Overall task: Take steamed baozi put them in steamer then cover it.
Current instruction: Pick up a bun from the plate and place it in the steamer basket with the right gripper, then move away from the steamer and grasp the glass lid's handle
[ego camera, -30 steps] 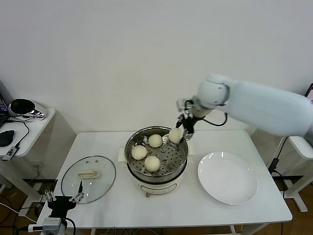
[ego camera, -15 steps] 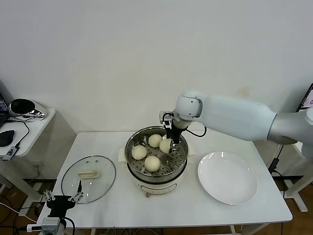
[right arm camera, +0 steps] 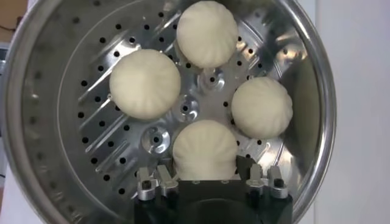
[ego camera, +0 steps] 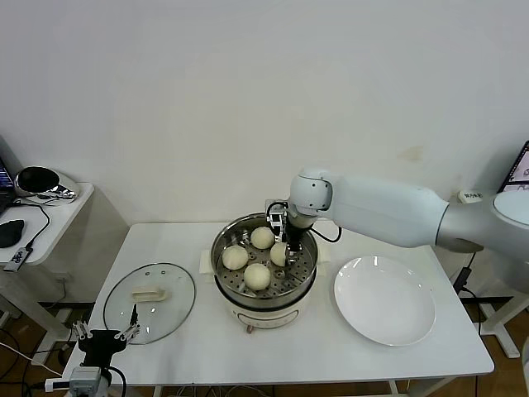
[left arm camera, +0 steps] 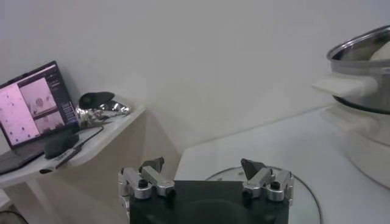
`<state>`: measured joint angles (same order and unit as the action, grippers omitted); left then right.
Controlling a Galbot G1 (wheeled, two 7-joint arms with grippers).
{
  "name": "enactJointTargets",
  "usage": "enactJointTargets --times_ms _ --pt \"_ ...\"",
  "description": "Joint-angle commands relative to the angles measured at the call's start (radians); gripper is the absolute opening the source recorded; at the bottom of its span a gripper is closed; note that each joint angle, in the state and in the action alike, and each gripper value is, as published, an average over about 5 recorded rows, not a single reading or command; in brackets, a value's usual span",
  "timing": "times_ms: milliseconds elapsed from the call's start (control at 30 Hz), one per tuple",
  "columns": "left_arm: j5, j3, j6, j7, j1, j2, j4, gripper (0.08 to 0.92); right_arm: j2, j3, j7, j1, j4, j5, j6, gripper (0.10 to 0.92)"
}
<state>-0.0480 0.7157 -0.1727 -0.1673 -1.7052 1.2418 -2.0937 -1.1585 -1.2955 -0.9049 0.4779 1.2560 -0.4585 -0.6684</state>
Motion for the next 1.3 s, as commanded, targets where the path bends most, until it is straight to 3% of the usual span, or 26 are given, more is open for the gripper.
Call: enactJointTargets --times_ms 33,167,333,500,667,833,967,1100,1300 --pt "0.0 -0.001 0.0 0.001 0.001 -0.001 0.0 0.823 0.002 0.004 0.016 -0.013 0.006 -0.005 -0.046 0.642" --pt "0.0 0.0 0.0 0.001 0.002 -0.002 -0.001 0.823 0.028 0.015 0.015 0.002 0.032 -0.011 -0.056 0.685" --pt "-0.001 0.002 -0.001 0.002 0.0 -0.008 -0.005 0.823 0.097 0.029 0.01 0.05 0.097 -0.035 -0.057 0.802" --pt "-0.002 -0.001 -0.001 0.004 0.003 -0.012 -0.005 0.823 0.235 0.083 0.043 0.061 0.227 -0.092 -0.057 0.822" --pt "-0.002 -0.013 0.001 0.009 0.012 -0.016 0.002 0.823 0.408 0.181 0.295 -0.032 0.404 -0.276 -0.033 0.823" --pt "-0.003 -0.023 0.003 0.012 0.022 -0.019 0.01 0.823 0.613 0.43 0.613 -0.345 0.533 -0.316 0.205 0.823" --pt "-0.001 -0.032 0.007 0.013 0.023 -0.02 0.019 0.823 0.69 0.76 0.728 -0.731 0.58 -0.212 0.391 0.823" --pt "0.001 -0.037 0.013 0.014 0.023 -0.015 0.021 0.823 0.662 1.175 0.771 -1.16 0.588 -0.063 0.538 0.823" --pt "0.013 -0.06 0.027 0.009 0.026 0.0 0.029 0.823 0.376 1.682 0.743 -1.619 0.538 0.215 0.769 0.823"
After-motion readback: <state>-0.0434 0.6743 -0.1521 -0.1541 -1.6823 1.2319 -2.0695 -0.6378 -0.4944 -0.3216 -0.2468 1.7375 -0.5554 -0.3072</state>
